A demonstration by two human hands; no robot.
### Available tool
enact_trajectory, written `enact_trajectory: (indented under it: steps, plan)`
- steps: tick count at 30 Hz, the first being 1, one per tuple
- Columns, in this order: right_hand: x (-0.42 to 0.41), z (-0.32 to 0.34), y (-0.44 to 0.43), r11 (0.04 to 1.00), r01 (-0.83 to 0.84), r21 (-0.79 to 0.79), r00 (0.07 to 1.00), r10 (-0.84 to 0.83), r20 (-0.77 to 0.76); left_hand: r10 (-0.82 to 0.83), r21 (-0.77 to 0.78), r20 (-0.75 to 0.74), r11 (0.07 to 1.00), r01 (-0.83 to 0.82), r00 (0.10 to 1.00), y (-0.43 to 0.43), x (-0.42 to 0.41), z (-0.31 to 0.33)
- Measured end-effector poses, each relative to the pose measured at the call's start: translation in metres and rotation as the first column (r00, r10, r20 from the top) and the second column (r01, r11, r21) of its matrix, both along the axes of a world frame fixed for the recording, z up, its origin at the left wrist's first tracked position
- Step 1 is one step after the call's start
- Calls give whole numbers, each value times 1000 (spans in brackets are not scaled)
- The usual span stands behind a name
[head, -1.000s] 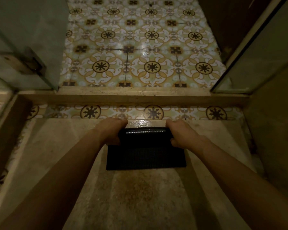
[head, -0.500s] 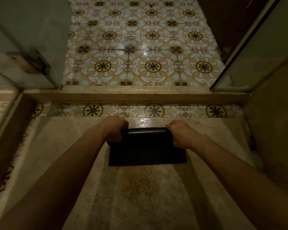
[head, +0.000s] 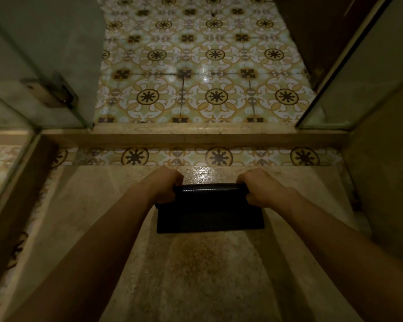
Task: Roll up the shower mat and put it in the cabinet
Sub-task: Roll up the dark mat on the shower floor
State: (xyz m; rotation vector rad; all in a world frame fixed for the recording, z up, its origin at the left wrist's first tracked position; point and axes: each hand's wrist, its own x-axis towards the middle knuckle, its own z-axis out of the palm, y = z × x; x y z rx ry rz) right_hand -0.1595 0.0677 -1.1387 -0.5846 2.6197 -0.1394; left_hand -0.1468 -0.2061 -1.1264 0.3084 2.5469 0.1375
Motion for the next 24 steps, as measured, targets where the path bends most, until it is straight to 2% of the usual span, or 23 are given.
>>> enact_trajectory:
  steps: [2,5,9,13,20,24]
  plan:
    - [1,-1,1,1000,9,-13,999,-9,-31,-13,-12,-34,1000,12,999,3,5,0]
    - [3,-3,3,1000,-29,-1,999,29,-39,-41,-60,7,997,41,999,6,5,4]
    - [4,-1,10,999,-15,-33,999,16,32,-9,-36,74,999,11,997,4,3,6]
    - [5,-1,15,992,93,-85,990,-83,114,-20,-23,97,999,23,995,5,3,11]
    - [15,-9,12,999,41,-11,998,-40,45,18,18,119,1000,-20,993,6,9,11]
    - [20,-14,14,1000,19,-12,999,-19,44,38,43,185,998,-47,982,-2,10,6]
